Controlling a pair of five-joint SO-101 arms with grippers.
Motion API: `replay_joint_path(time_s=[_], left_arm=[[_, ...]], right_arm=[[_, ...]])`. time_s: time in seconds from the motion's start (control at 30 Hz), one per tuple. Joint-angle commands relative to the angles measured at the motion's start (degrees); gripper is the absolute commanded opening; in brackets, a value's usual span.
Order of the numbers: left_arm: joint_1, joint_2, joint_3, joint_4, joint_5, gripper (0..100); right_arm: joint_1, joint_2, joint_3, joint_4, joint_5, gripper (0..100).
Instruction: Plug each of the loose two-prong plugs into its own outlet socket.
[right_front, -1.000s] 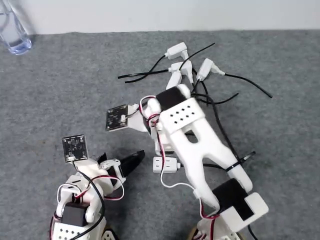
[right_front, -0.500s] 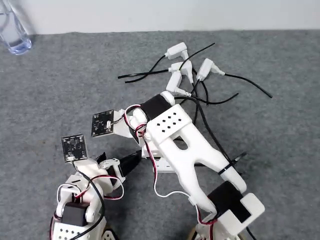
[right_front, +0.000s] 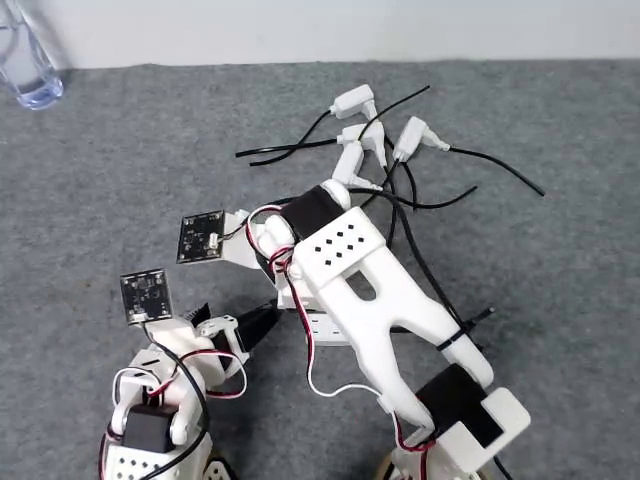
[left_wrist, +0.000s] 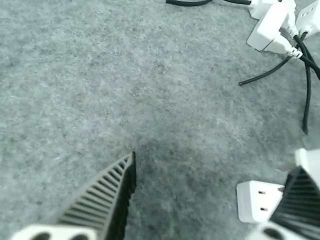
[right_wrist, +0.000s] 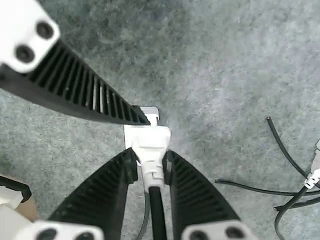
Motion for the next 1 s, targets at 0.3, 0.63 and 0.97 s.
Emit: replay_joint_path(time_s=[0.3,0.63,0.97], left_arm=[[0.18,-0.44,-0.40,-0.26,-0.62,43],[0.18,-0.44,-0.40,0.26,-0.62,43],[0.18,-0.44,-0.40,0.26,-0.62,43]], right_arm=[[-2.68,-2.77,-5.10,-2.33,-1.76,0.9],[-2.95,-2.33,-4.92,-3.38,-3.43,0.9],[-2.95,-2.33,-4.92,-3.56,-3.69,0.9]])
